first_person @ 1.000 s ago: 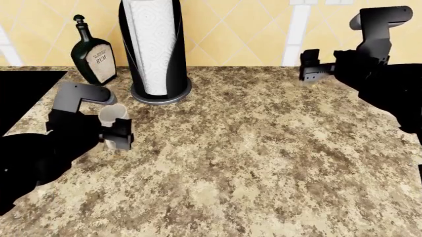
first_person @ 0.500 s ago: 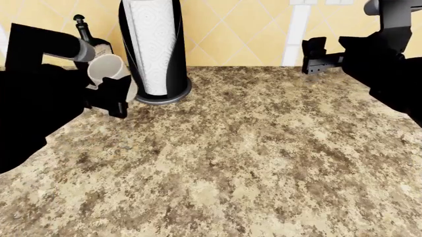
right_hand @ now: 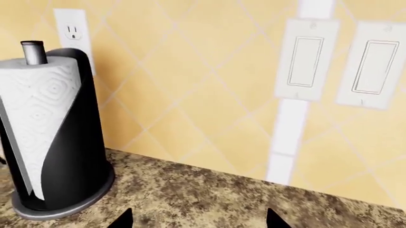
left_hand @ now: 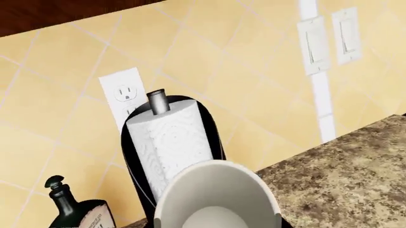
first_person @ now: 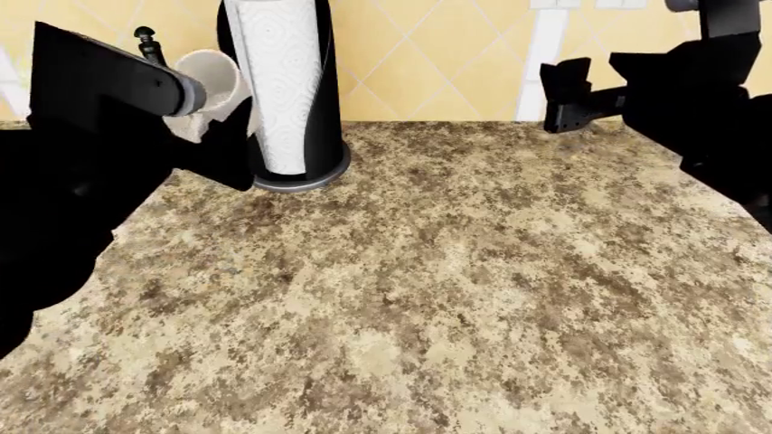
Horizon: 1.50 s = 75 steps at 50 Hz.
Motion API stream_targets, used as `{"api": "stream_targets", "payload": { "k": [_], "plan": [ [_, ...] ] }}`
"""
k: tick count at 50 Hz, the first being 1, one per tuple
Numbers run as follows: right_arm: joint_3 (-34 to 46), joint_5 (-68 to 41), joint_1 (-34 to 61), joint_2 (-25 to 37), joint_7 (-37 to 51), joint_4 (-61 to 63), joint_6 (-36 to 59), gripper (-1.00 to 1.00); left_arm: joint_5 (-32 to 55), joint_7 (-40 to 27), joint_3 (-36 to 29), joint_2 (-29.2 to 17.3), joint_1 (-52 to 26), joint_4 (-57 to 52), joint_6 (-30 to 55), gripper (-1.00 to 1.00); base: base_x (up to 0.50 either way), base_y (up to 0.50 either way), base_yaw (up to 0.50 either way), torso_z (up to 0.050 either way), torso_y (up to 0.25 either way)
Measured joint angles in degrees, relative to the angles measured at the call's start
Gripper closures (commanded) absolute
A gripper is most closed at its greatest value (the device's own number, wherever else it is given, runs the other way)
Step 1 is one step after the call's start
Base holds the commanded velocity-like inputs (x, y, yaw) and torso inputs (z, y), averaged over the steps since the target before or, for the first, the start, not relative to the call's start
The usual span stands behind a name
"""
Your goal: A wet mug is on the counter and needs to be dried. Pick it up and place it upside down in the open cabinet.
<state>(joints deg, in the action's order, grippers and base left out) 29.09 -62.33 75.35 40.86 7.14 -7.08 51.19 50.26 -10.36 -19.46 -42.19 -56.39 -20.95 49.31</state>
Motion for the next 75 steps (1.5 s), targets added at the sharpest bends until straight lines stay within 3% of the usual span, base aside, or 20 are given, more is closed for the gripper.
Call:
{"api": "stream_targets", "payload": {
  "k": [10, 22, 40, 59, 75],
  "plan": [
    [-0.29, -0.86, 0.42, 0.08, 0.03, 0.59, 0.6, -1.0, -20.82, 2.66, -7.97, -0.23, 2.95, 3.13, -19.07, 1.0, 0.0, 0.0, 0.0, 0.0, 0.001],
    [-0.55, -1.54, 0.49, 0.05, 0.05, 0.88, 0.83, -1.0, -39.94, 1.05, -13.82, -0.32, 4.93, 8.44, -38.67, 1.0, 0.0, 0.0, 0.0, 0.0, 0.0],
    [-1.22, -2.82, 0.44, 0.21, 0.19, 1.85, 1.03, -1.0, -68.56, -11.29, -20.11, 0.4, 3.39, 21.19, -63.2, 1.0, 0.0, 0.0, 0.0, 0.0, 0.001],
    [-3.84, -6.63, -0.24, 0.77, -1.53, 6.9, -0.47, -1.0, -92.43, -27.49, -24.44, 1.79, -1.41, 32.54, -74.45, 1.0, 0.0, 0.0, 0.0, 0.0, 0.001],
    [-10.47, -30.46, -1.8, 1.22, 2.71, 14.39, 3.25, -1.0, -106.86, -39.87, -26.93, 3.66, -6.09, 39.95, -75.78, 1.0, 0.0, 0.0, 0.0, 0.0, 0.0]
  ]
}}
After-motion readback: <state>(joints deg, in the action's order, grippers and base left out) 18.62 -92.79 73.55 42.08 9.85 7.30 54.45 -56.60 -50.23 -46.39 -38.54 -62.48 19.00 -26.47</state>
